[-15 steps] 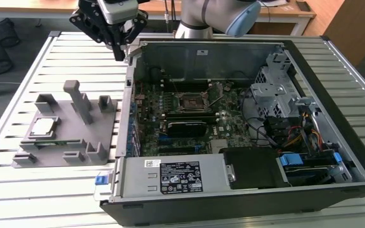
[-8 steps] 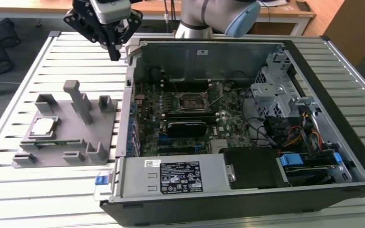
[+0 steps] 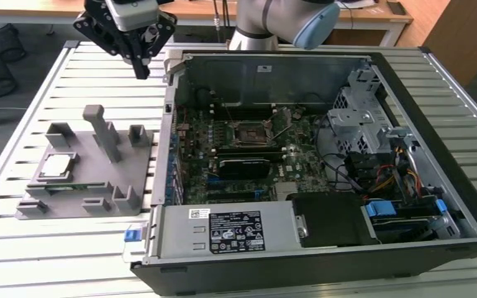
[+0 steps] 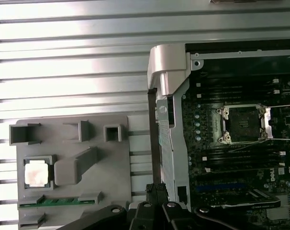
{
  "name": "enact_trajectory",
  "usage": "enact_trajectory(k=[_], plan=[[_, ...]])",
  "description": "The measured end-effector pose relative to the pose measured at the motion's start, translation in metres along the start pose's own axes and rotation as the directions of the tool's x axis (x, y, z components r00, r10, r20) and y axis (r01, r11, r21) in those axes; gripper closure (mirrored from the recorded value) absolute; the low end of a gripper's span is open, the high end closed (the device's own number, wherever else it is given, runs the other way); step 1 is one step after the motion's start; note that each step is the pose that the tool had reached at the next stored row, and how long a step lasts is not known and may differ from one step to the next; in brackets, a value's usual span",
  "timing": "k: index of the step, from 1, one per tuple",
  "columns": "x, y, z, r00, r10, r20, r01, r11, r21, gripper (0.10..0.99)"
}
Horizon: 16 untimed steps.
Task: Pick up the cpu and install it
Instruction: 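Reach for the cpu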
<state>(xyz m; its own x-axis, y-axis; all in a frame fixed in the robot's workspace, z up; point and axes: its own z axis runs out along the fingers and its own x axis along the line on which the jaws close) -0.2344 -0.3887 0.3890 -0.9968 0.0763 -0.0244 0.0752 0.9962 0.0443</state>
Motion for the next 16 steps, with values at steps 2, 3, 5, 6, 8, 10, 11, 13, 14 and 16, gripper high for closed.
enact_trajectory(k=[2,3,5,6,8,10,11,13,14,16], plan=[[0.0034,0.0001,0.0001,1.0000,0.000,0.0000,0.000,1.0000,0.000,0.980],[0.0051,0.0002,0.0001,1.0000,0.000,0.0000,0.000,1.0000,0.000,0.980],[0.0085,0.0004,0.0002,1.0000,0.000,0.0000,0.000,1.0000,0.000,0.980],[0.0103,0.0004,0.0003,1.0000,0.000,0.0000,0.000,1.0000,0.000,0.980],[0.0139,0.0005,0.0004,1.0000,0.000,0.0000,0.000,1.0000,0.000,0.980],[0.0174,0.0006,0.0005,1.0000,0.000,0.0000,0.000,1.0000,0.000,0.980],[0.0191,0.0007,0.0005,1.0000,0.000,0.0000,0.000,1.0000,0.000,0.980],[0.0227,0.0008,0.0006,1.0000,0.000,0.0000,0.000,1.0000,0.000,0.980],[0.0245,0.0008,0.0006,1.0000,0.000,0.0000,0.000,1.0000,0.000,0.980],[0.0280,0.0009,0.0008,1.0000,0.000,0.0000,0.000,1.0000,0.000,0.980]])
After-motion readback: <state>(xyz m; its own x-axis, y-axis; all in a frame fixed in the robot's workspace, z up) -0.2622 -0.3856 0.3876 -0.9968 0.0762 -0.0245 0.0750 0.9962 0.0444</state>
